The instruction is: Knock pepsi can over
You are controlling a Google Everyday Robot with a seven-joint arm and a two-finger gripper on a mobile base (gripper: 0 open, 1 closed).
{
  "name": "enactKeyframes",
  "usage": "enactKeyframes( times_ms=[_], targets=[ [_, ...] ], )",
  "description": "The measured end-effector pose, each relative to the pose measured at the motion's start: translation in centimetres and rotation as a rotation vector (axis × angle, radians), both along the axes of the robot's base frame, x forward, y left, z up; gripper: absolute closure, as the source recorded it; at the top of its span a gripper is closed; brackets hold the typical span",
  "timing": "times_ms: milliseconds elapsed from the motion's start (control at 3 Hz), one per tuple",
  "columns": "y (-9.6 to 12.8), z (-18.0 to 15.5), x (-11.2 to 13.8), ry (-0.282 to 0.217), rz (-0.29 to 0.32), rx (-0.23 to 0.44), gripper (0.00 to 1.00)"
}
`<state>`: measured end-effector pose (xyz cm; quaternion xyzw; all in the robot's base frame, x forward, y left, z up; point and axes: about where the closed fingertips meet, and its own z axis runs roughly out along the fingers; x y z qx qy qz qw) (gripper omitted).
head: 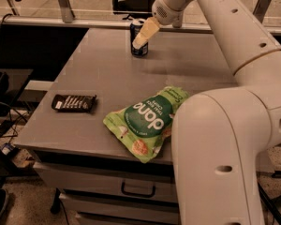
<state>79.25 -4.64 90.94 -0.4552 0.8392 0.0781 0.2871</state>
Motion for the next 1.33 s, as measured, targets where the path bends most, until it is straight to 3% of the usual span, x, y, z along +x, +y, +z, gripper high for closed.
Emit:
enactKeyframes(
  times_ms=[1000,1333],
  targets=[
    [3.1,-0.3,1.9,-0.009,-0.001,0.029,0.0],
    [3.6,-1.0,2.3,0.001,-0.002,0.024,0.23]
  ],
)
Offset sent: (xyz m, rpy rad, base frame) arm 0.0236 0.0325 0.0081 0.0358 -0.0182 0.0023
